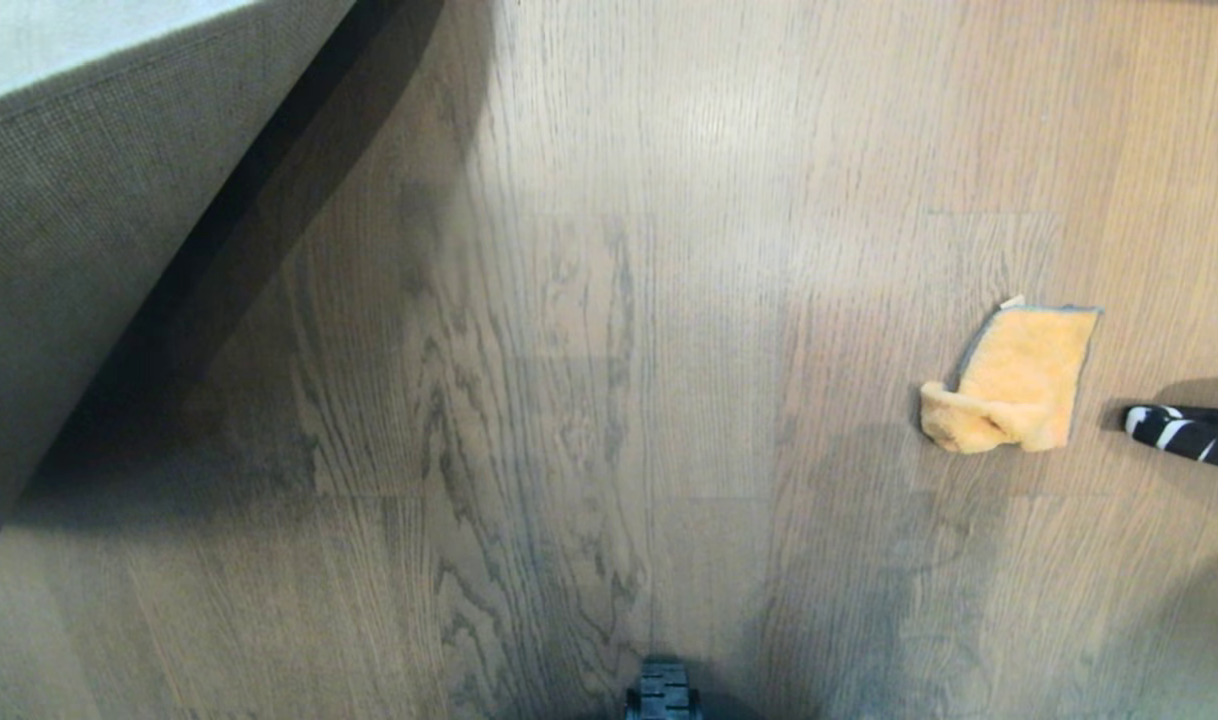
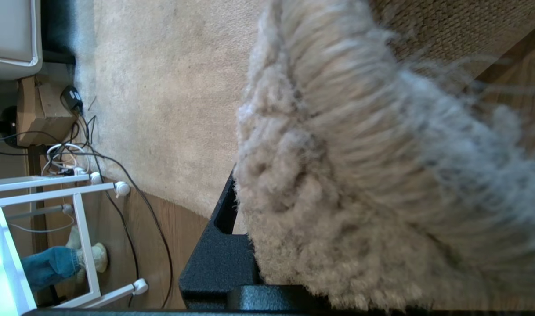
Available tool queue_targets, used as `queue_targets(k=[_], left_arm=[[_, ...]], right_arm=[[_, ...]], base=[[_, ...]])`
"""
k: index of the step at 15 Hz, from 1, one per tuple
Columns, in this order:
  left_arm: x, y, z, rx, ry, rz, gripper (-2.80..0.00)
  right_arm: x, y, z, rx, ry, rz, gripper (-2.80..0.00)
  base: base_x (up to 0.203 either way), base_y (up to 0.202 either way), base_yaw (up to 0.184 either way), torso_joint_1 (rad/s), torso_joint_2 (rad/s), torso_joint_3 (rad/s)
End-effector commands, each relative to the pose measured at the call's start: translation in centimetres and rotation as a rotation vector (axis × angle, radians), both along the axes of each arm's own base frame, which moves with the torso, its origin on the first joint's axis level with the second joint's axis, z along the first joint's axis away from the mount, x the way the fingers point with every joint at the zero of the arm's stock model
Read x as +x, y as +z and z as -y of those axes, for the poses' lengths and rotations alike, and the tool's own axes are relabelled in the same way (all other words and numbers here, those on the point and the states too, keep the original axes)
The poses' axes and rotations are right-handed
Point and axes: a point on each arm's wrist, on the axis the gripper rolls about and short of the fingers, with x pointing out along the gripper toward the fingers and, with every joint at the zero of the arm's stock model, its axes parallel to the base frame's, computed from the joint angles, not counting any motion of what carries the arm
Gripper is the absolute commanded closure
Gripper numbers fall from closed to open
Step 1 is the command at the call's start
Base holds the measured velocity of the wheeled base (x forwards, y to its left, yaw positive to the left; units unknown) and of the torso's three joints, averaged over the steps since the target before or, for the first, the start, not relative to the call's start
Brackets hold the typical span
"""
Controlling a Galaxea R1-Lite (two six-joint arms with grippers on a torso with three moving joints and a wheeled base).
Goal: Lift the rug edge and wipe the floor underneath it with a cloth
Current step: Pick up the rag
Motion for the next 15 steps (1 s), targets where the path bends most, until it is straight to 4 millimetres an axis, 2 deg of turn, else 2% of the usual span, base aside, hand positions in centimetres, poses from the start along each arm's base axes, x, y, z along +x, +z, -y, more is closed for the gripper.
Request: queue_targets(k=[1, 15], left_arm=[[0.0, -0.21, 0.0, 0.0, 0.002, -0.005, 0.0], [0.15, -1.15, 0.06, -0.012, -0.018, -0.031, 0.0]], right_arm=[[0.0, 0.0, 0.0, -0.001, 0.001, 0.001, 0.0], [0.0, 0.0, 0.0, -0.001, 0.001, 0.001, 0.0]], base=[[0.0, 0.0, 0.0, 0.0, 0.0, 0.0], [0.0, 0.0, 0.0, 0.0, 0.0, 0.0]])
